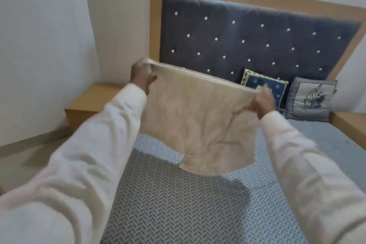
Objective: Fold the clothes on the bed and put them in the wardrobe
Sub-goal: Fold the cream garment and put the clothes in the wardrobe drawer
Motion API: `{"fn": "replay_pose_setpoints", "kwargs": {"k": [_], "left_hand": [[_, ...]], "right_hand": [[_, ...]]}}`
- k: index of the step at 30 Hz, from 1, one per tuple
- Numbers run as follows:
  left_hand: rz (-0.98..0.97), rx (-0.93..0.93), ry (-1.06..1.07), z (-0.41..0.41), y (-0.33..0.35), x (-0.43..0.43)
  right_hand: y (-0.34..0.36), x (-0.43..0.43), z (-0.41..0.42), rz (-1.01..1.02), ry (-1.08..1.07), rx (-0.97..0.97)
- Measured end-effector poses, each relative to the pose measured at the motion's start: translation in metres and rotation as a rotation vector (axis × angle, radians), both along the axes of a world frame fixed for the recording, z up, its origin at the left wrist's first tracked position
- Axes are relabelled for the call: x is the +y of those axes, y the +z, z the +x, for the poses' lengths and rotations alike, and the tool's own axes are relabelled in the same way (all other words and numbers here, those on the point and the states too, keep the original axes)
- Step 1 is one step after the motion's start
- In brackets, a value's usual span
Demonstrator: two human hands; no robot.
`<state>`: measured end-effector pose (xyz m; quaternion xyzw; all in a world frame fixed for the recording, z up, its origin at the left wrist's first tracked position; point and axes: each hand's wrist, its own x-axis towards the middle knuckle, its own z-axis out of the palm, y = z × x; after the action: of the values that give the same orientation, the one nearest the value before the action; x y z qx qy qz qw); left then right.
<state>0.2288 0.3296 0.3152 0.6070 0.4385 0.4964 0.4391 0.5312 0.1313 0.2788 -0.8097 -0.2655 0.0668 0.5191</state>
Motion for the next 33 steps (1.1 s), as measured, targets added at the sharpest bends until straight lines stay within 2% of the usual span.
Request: {"fn": "replay_pose_setpoints", "kwargs": {"k": [1, 2, 5, 9, 11, 14, 18, 21, 25, 29, 31, 33], "left_hand": [[-0.060, -0.197, -0.007, -0.001, 0.023, 0.004], [-0.078, -0.313, 0.001, 0.000, 0.047, 0.014], [0.019, -0.209, 0.030, -0.007, 0.069, 0.033], [0.112, 0.112, 0.101, -0.021, 0.020, 0.030], [0.158, 0.345, 0.134, -0.026, -0.021, 0.018], [0.125, 0.692, 0.050, -0.040, -0.095, -0.006], [0.037, 0.985, -0.096, -0.059, -0.187, -0.028], [0.055, 1.198, -0.148, -0.075, -0.246, -0.062], [0.071, 1.465, -0.218, -0.107, -0.307, -0.110], [0.250, 1.543, -0.195, -0.140, -0.342, -0.143], [0.312, 1.438, -0.182, -0.152, -0.365, -0.144], [0.367, 1.447, -0.188, -0.161, -0.372, -0.149]], "right_hand": [[0.026, 0.006, 0.001, 0.051, -0.048, -0.041], [0.051, 0.011, 0.004, 0.124, -0.070, -0.133], [0.086, 0.012, 0.004, -0.017, -0.148, -0.471], [0.071, 0.011, 0.007, -0.166, -0.143, -0.627], [0.042, 0.010, 0.012, -0.313, -0.101, -0.653], [-0.020, 0.003, 0.012, -0.533, -0.025, -0.633], [-0.104, -0.019, -0.001, -0.805, 0.122, -0.526], [-0.161, -0.039, -0.021, -0.951, 0.223, -0.489], [-0.225, -0.074, -0.058, -1.130, 0.244, -0.481], [-0.261, -0.105, -0.087, -1.217, 0.232, -0.431], [-0.267, -0.115, -0.096, -1.211, 0.224, -0.428], [-0.269, -0.124, -0.103, -1.201, 0.219, -0.457]]}}
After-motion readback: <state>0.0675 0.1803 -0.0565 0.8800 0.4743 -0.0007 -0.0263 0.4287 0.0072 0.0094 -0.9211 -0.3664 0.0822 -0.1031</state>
